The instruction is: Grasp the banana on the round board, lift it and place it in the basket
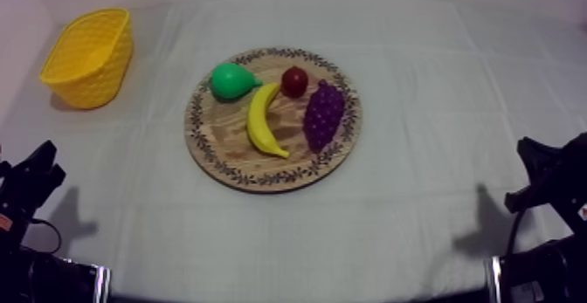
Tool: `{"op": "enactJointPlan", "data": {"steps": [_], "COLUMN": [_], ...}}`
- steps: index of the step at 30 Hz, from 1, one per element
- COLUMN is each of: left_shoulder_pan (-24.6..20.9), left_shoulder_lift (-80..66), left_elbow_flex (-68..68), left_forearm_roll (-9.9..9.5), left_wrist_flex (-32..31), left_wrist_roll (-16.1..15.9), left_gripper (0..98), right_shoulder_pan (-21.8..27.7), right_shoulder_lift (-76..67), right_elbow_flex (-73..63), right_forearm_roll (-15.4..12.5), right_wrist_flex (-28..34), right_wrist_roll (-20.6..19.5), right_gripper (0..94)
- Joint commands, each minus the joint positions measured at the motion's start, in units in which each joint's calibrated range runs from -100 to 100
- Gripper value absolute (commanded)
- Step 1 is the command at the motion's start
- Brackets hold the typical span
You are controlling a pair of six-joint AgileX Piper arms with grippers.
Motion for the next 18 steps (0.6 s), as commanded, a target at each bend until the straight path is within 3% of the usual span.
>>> {"op": "enactJointPlan", "data": {"steps": [1,15,18], "left_shoulder_pan": [-0.03,-0.03,-0.01], "left_shoulder_lift": [-0.01,-0.01,-0.01], "left_elbow_flex": [0.02,0.02,0.02], "left_forearm_roll": [0.00,0.00,0.00], "left_wrist_flex": [0.00,0.00,0.00], "left_wrist_roll": [0.04,0.03,-4.16], "left_gripper": [0.1,0.1,0.1], "right_shoulder_pan": [-0.01,-0.01,-0.01], "right_shoulder_lift": [-0.01,-0.01,-0.01], "right_elbow_flex": [0.04,0.04,0.04], "right_forearm_roll": [0.00,0.00,0.00], "right_wrist_flex": [-0.11,-0.11,-0.11], "right_wrist_roll": [0.00,0.00,0.00], "right_gripper": [0.4,0.4,0.4]}}
